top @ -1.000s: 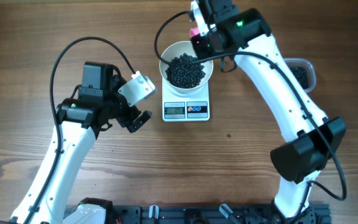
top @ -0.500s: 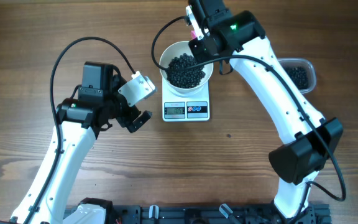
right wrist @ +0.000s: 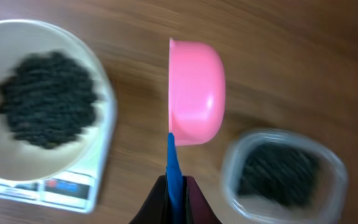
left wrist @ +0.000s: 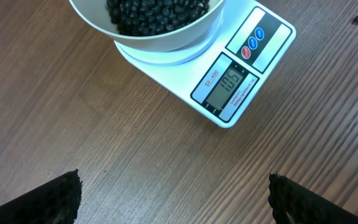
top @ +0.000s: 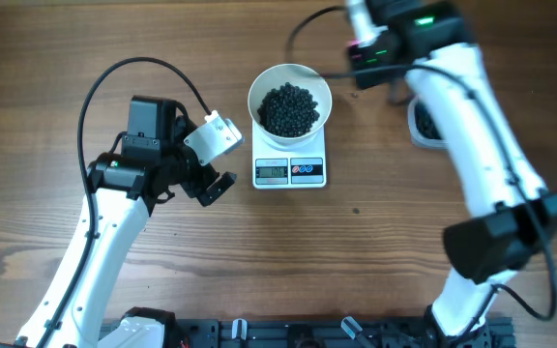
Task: Scoop item into bowl and weigh 150g on scale
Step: 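Move the empty scoop back to the bean tub with the right gripper, then dip the pink scoop into the black beans and lift it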
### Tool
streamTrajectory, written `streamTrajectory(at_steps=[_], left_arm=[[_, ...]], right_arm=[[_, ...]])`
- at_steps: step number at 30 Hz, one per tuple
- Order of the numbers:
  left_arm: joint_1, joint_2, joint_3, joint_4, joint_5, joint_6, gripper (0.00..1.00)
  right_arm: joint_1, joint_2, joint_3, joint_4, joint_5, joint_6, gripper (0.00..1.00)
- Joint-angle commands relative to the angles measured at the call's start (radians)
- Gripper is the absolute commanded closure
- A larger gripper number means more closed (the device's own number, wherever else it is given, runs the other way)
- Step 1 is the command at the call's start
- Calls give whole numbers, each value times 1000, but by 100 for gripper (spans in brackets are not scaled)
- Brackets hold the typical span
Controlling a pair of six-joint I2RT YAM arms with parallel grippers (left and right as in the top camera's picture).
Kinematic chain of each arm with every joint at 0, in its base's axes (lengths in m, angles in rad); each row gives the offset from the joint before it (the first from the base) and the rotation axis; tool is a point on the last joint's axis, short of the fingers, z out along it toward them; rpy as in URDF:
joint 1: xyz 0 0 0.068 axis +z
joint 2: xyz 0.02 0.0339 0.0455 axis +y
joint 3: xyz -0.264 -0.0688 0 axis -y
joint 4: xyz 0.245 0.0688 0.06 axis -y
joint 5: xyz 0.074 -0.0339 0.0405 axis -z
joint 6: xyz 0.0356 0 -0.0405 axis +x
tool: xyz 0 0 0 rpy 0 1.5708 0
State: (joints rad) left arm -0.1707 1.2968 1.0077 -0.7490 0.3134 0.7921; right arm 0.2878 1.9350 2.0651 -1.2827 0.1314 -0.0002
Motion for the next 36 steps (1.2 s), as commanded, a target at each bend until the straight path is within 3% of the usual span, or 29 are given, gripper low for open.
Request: streamTrajectory(at_steps=[1,5,9,15,22,28,36], left_arm=[[5,1,-9,0,19,16,0],[5,1,-9,0,19,16,0],[5,1,-9,0,19,16,0],[5,1,-9,0,19,16,0],[5,1,-9,0,19,16,0],[5,1,-9,0,19,16,0],[5,1,-9,0,19,16,0]], right_arm=[[-128,-87,26,-79,-13,28,96],[-251,-77,-3,-197,-13,-2,96],[-269,-59,-104,-194,104,2,96],[-269,-55,-304,-74,265,20,96],[-270,-45,-428,29,291,26,96],[-269,-16,-473,67,268,21,96],[-269,42,-475,63,-5,-65,96]])
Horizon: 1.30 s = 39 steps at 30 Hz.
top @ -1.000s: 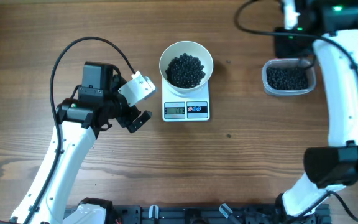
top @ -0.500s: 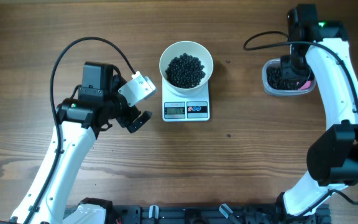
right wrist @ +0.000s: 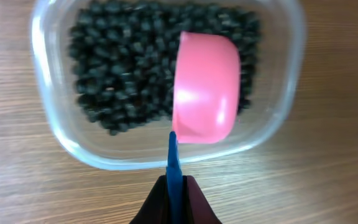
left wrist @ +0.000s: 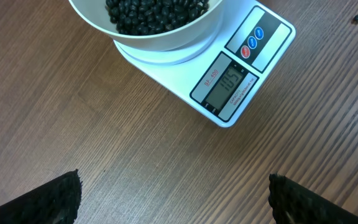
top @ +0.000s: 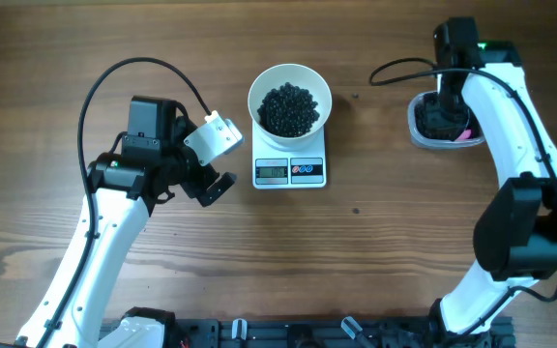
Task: Scoop item into bowl and weigh 150g on scale
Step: 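Dip the pink scoop into the black beans and lift it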
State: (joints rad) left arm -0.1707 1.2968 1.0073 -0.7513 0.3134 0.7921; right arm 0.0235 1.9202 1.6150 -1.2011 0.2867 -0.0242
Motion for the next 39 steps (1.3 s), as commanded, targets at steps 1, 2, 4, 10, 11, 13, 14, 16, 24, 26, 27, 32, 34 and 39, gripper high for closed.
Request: streamTrajectory(at_steps=[1,2,4,10,11,13,14,16,24,26,27,32,34,39], left_arm=[[5,1,-9,2,19,16,0],[5,1,-9,2,19,16,0],[5,1,-9,2,19,16,0],[5,1,-9,2,19,16,0],[5,1,-9,2,19,16,0],[5,1,-9,2,19,16,0],[5,1,-9,2,19,16,0],[5,1,-9,2,19,16,0],[5,1,-9,2,19,16,0],[5,1,-9,2,19,16,0],[5,1,-9,2,19,16,0],[5,1,-9,2,19,16,0],[5,1,-9,2,19,16,0],[5,1,-9,2,19,16,0]], right_arm=[[-5,57,-25,-18,-190,-48,96],[-5,57,-25,-18,-219,-47,96],[-8,57,-25,-21,-250,-47,96],[-94,56,6,-66,-387,-47,96],[-116,55,16,-75,-408,-47,96],[-152,48,25,-79,-440,-49,96],[-177,41,27,-79,-471,-55,96],[-212,35,27,-77,-520,-58,96],[-279,36,27,-79,-723,-133,96],[-279,36,27,-83,-742,-133,96],[-279,36,27,-83,-746,-132,96],[-279,36,27,-105,-776,-130,96],[-279,36,26,-110,-780,-130,96],[-280,42,12,-77,-779,-117,96]])
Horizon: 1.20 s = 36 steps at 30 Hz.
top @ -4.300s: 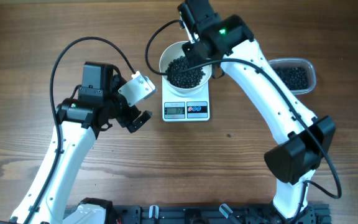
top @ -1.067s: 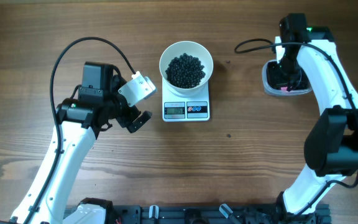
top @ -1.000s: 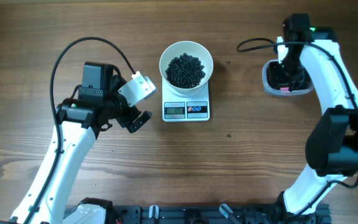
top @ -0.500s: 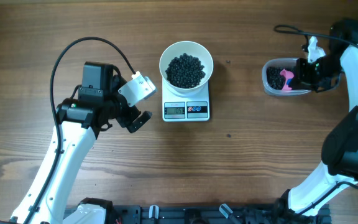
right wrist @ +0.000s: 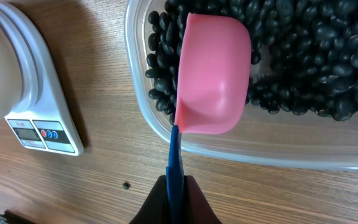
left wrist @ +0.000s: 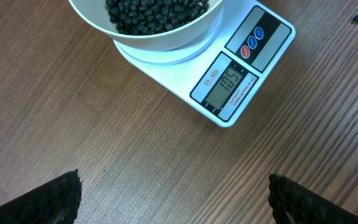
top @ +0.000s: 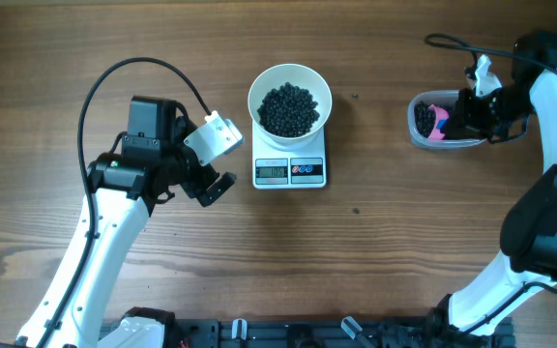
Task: Scoop item into bowl and weigh 150g on scale
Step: 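Dip the pink scoop into the black beans and lift it, then carry the scoop over the white bowl and tip beans in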
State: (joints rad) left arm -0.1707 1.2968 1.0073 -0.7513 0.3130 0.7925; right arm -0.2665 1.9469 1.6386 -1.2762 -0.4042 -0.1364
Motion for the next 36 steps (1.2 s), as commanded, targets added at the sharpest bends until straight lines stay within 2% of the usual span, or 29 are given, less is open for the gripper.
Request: streamTrajectory(at_steps=[1,11,21,28,36], left_arm=[[5,1,-9,2,19,16,0],[5,1,-9,2,19,16,0],[5,1,-9,2,19,16,0],[5,1,-9,2,19,16,0],[5,1,-9,2,19,16,0]], right_arm=[[10,18,-11,13,-84,10,96],[-134,27,-11,31,-101,22,96],[-293,27,-11,-18,-351,-153,96],[-304,26,-11,-97,-454,-256,96],[-304,26,-11,-97,-643,-308,96]])
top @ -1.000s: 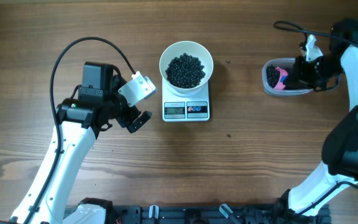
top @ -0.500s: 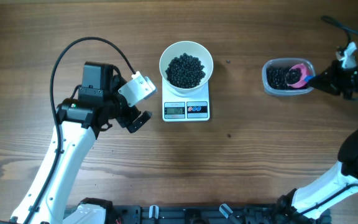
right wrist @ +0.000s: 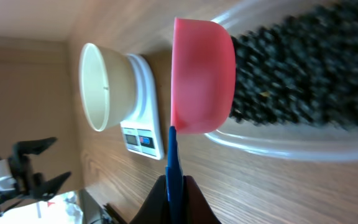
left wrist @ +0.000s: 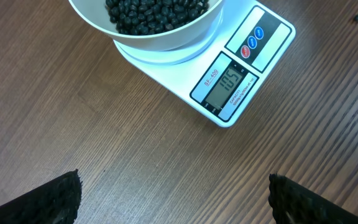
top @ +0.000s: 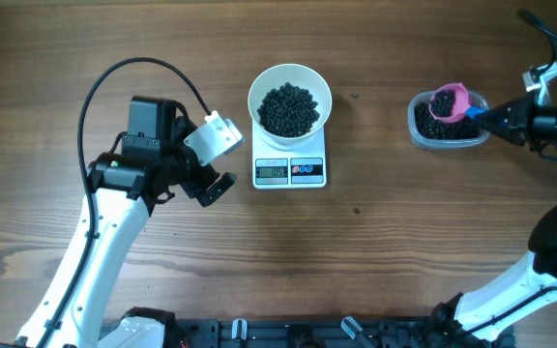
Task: Scoop item into bowl and weigh 150g on scale
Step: 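Carry the scoop over the white bowl and tip beans in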
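A white bowl [top: 289, 100] of black beans sits on a white scale [top: 289, 170] whose display [left wrist: 230, 80] reads 105. At the right a clear tub [top: 446, 128] holds more black beans. My right gripper [right wrist: 175, 180] is shut on the blue handle of a pink scoop [top: 449, 101]. The scoop is raised over the tub with beans in its cup, and its handle points right. My left gripper [top: 216, 186] hangs open left of the scale, its fingertips [left wrist: 61, 198] wide apart over bare wood.
The wooden table [top: 356, 261] carries one stray bean [top: 355, 210] below the scale and another [top: 354, 95] right of the bowl. The left arm's black cable [top: 114, 77] loops at the upper left.
The scoop was tilted down in the tub's beans; now it is lifted above the tub, level and filled. The right arm has drawn back toward the right edge. The left arm is unchanged.
The right gripper first held the empty pink scoop between the bowl and the tub. Then the scoop was over the tub, then dipped into its beans, and now it is up with beans in it. The scale has read 105 throughout, and the left arm stayed put.
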### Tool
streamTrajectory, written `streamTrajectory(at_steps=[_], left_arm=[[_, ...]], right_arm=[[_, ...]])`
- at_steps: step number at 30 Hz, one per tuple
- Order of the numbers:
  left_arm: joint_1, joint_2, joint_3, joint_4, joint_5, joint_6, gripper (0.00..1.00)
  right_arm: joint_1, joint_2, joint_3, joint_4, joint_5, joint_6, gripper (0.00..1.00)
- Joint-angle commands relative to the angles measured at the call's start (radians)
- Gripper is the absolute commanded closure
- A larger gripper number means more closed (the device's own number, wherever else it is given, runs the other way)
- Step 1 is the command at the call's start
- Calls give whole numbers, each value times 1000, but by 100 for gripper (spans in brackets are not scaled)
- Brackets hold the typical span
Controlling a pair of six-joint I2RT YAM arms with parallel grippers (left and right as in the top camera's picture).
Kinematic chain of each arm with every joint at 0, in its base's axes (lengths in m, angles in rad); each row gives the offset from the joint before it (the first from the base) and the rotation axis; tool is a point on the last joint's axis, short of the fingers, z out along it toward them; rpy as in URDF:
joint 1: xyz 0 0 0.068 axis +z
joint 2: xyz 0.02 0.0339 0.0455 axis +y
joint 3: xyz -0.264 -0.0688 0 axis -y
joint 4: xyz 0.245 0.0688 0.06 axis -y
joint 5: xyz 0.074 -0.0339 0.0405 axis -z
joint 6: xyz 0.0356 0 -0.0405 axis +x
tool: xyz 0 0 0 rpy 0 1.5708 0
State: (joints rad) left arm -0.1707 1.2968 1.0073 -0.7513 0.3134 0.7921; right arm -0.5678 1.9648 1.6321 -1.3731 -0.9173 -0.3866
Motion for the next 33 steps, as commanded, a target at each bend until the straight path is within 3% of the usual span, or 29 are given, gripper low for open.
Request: streamTrajectory(at_steps=[1,10,18,26,33], left_arm=[[5,1,-9,2,19,16,0],[5,1,-9,2,19,16,0],[5,1,-9,2,19,16,0],[5,1,-9,2,19,16,0],[5,1,-9,2,19,16,0]], right_arm=[[-3,8,-4,0,-140,-58,96],[102,8,0,4,-203,-17,96],[335,8,77,164,-165,232,96],[577,8,301,183,86,389,96],[781,8,328,210,425,447,96]])
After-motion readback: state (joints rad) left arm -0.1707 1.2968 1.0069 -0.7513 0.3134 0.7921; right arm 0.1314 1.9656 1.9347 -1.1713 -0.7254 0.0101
